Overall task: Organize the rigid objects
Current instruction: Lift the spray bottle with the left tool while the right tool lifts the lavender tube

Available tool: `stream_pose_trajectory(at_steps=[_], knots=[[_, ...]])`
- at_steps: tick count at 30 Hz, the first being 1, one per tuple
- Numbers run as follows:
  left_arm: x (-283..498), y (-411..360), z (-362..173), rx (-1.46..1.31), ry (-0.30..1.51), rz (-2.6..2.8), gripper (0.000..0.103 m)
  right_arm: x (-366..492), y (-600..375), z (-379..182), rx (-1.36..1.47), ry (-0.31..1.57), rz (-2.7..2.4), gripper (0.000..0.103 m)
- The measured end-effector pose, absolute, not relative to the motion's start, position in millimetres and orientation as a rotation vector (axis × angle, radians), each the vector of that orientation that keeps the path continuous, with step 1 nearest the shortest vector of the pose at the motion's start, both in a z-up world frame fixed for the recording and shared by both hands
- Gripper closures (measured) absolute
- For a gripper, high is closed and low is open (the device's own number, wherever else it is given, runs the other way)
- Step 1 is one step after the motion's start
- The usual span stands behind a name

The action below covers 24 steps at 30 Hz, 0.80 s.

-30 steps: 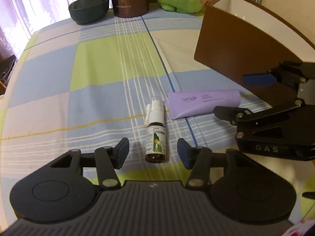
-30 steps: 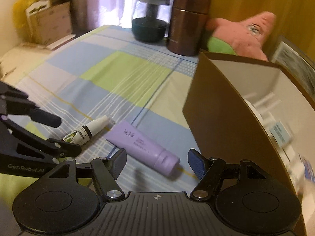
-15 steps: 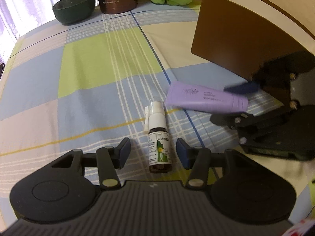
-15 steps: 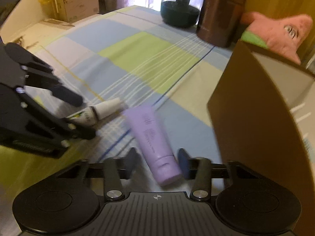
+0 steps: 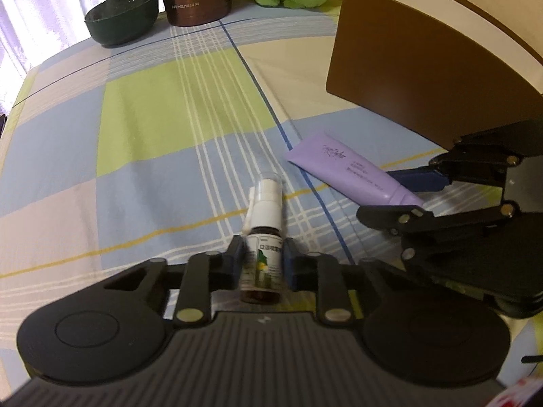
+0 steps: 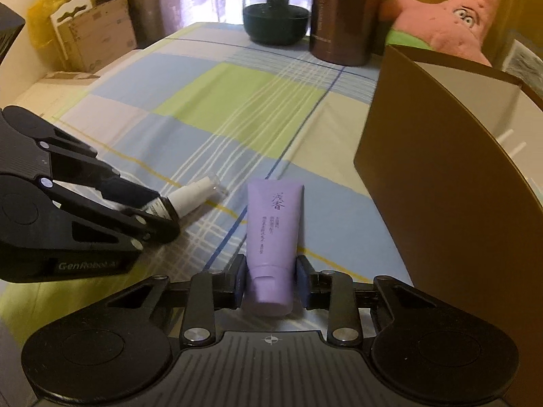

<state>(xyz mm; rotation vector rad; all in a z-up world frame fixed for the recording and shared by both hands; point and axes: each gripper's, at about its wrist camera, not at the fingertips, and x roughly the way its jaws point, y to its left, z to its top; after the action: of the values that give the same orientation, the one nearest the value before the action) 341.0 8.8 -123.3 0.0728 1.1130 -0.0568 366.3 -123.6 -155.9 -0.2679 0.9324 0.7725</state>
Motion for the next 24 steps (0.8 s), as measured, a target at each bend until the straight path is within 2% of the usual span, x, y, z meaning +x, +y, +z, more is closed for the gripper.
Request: stream_pose_trajectory(at_steps=[7, 24], knots=[[324, 6, -122, 0.053, 1.135, -0.057, 0.084, 343, -138, -155, -0.243, 0.949, 0.763, 0.076], [223, -17, -114, 0.04, 1.212, -0.128, 0.084, 247, -179, -150, -0.218, 1.034, 0.772, 0.075]])
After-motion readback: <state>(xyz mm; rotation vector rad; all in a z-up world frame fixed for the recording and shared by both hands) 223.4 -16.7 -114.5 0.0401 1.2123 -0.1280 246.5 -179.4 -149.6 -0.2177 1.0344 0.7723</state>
